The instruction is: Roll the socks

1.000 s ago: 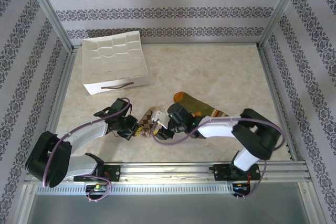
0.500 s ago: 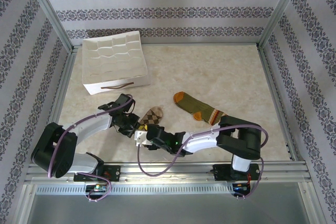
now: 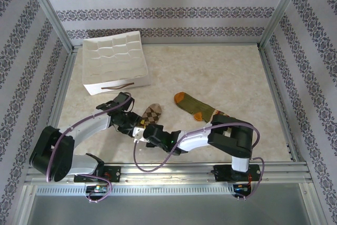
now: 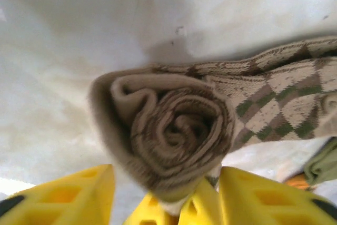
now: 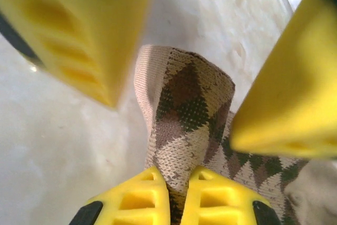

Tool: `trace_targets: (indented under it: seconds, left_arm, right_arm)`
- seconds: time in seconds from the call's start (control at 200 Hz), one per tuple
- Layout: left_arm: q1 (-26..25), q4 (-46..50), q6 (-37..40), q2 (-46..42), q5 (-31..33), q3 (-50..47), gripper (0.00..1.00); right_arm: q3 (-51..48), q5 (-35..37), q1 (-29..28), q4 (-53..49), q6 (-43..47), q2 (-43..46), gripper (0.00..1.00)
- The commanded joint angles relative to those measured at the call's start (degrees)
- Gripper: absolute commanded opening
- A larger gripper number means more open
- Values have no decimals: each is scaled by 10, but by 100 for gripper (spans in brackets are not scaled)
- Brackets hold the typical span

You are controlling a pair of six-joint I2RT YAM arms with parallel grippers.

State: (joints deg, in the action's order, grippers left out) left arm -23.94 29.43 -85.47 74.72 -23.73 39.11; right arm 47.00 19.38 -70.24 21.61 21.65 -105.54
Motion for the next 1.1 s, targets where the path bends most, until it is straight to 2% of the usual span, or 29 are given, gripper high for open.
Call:
trace_targets:
  seconds: [0.0,0.08,0.2,0.45,0.65,0.869,1.094]
  left_arm:
    - [24,50,5,-28,5,25,73]
    - [42,61,19,-37,5,35,81]
    - [55,68,32,-43,2,38,81]
    - [47,6,54,-45,-30,22,71]
    - [10,-57,43,-25,-39,3,65]
    - [-23,-116,31,11,-31,-5,60]
    - [-33,-161,45,69,-24,-4,58]
  right_arm:
    - [-42,-92,32,-81,-69,4,0]
    - [-56,-141,51,-78,-102,8,0]
    - [-80,-209,82,-59,-154,16,0]
    - [-100,-348,150,-35,-229,13,0]
    - [-99,-450,214,-33,-287,-8,0]
    - [-82,-496,253,-57,-312,-28,0]
    - [-66,-531,280,-71,-326,-58,0]
